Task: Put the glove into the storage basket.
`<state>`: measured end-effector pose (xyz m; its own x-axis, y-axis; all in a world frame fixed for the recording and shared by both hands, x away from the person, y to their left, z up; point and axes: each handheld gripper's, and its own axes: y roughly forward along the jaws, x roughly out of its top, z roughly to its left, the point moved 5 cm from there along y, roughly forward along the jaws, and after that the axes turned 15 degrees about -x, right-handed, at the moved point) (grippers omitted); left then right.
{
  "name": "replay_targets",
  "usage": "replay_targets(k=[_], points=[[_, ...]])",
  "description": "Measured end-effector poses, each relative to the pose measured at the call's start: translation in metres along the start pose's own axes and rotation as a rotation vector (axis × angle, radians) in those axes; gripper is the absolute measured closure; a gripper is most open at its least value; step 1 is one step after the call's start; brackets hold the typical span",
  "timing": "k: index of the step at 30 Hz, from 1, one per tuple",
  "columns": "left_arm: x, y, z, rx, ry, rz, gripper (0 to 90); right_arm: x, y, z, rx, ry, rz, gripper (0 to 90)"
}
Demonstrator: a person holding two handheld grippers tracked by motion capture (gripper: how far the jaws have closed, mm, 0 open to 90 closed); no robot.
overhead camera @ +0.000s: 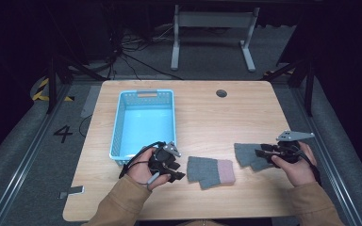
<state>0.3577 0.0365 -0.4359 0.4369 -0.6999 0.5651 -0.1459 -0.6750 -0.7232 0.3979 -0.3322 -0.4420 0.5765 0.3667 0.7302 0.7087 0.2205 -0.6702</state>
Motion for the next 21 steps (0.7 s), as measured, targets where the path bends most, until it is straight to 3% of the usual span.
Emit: replay_targets(k=[5,9,12,21], points=[[-0.003,-0.001,0.000,0.004,-0.009,0.000,59.1,-0.007,0.004,-0.020,-0.034,0.042,0.027,56.8],[-0.004,-0.002,0.001,0.008,-0.015,-0.009,59.0,-0.013,0.013,-0.027,-0.056,0.034,0.076,53.3],[-0.004,-0.002,0.001,0.008,-0.015,-0.013,58.9,-0.018,0.019,-0.027,-0.070,0.011,0.109,52.6],[-0.004,-0.001,0.001,0.007,-0.014,-0.003,59.0,-0.022,0.025,-0.026,-0.061,0.003,0.134,51.2]])
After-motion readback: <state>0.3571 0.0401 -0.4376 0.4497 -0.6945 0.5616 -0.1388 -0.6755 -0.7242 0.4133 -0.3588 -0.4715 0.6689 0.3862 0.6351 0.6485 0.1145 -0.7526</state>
